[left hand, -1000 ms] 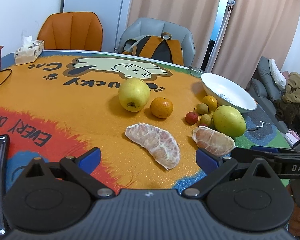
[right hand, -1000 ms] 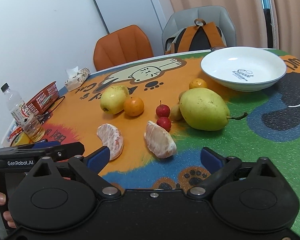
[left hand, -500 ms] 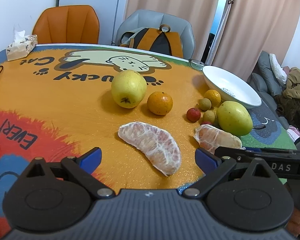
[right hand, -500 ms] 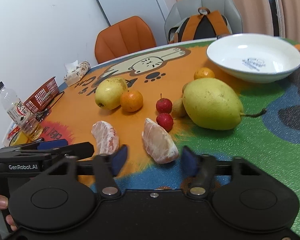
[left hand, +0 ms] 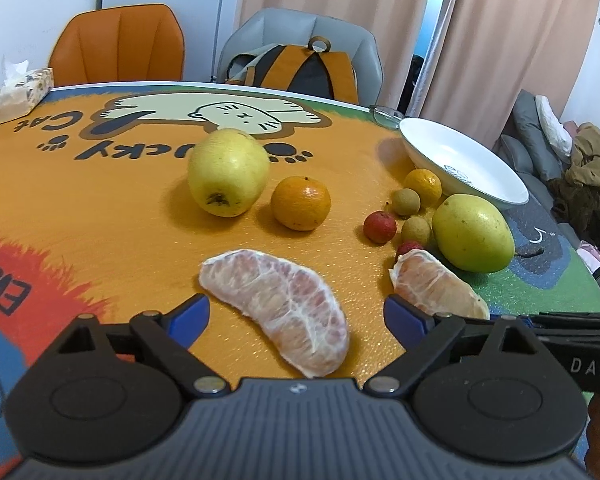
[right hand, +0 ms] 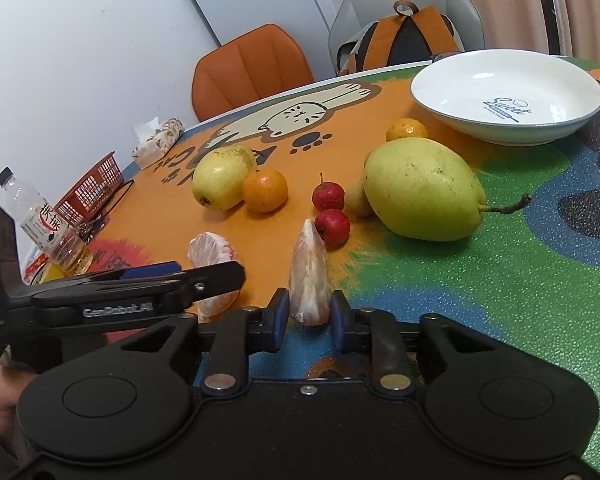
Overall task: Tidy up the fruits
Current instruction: 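Move the right gripper to the peeled orange segment and close on it, then lift the peeled orange segment with the right gripper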
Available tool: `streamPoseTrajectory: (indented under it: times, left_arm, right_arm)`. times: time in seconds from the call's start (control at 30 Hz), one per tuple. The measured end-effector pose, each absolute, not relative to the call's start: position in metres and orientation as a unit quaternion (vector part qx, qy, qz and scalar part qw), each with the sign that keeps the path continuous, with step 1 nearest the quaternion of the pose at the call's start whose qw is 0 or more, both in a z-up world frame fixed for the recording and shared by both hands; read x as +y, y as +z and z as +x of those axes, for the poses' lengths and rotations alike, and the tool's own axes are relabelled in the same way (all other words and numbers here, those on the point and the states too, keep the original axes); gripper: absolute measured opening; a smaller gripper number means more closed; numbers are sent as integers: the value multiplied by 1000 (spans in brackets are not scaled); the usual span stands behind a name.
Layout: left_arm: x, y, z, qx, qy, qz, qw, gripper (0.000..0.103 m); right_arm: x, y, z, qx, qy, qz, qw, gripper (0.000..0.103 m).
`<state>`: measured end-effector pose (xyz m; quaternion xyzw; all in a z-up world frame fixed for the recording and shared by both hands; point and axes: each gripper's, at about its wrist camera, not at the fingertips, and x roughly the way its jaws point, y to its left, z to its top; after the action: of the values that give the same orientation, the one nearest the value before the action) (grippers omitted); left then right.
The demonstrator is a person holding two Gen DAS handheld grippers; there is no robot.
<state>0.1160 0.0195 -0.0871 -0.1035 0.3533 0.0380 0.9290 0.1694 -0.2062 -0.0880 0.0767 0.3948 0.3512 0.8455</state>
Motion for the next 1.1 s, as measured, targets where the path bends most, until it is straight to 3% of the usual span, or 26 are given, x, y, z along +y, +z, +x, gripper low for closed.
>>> streamPoseTrajectory:
  times: [0.3, 0.47, 0.7, 1.1]
  left_arm:
    - [13, -92, 125, 344, 51, -80, 934, 83]
    - [22, -91, 122, 332, 43, -93, 938, 58]
    - [27, -91, 118, 329, 15, -102, 939, 56]
    - [23, -89, 108, 343, 44, -57, 936, 60]
  right_arm:
    - [-195, -90, 174, 393, 351, 58, 848, 31]
    - [-188, -89, 174, 390, 354, 48, 849, 36]
    - [-183, -87, 172, 383, 354, 38, 852, 42]
    - [-177, -87, 169, 378, 351, 27, 856, 44]
